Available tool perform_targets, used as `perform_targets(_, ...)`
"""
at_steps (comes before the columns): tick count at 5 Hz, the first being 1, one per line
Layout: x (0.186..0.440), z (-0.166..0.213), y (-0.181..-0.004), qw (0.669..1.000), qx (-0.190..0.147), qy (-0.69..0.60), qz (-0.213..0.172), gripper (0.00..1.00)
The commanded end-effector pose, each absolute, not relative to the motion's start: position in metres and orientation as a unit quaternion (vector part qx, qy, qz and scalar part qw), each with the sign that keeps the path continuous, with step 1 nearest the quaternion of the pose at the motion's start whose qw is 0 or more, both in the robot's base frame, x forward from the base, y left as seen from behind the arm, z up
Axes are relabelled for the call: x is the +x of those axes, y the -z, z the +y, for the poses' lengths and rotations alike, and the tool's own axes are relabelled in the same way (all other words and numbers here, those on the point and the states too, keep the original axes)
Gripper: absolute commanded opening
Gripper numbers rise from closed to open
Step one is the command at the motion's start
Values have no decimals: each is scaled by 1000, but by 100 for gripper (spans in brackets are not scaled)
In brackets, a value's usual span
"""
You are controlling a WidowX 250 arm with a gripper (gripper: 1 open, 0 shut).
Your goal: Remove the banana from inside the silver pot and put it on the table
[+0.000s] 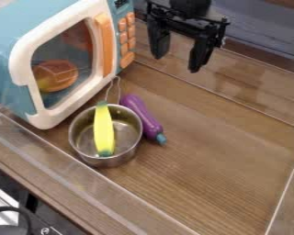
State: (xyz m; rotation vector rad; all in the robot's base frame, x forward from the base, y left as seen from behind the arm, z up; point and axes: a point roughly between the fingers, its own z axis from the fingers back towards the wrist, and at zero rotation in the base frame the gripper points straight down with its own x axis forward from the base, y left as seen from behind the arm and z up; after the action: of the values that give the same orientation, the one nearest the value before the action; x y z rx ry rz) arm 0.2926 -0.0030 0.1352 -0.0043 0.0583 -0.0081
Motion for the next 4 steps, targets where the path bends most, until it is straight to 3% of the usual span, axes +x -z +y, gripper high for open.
perform_targets(1,279,2,-114,998,-5,-25,63,100)
perform_targets(2,257,22,-103,993,-10,-91,72,100)
perform_targets(4,227,63,-95,982,-28,-182,49,100)
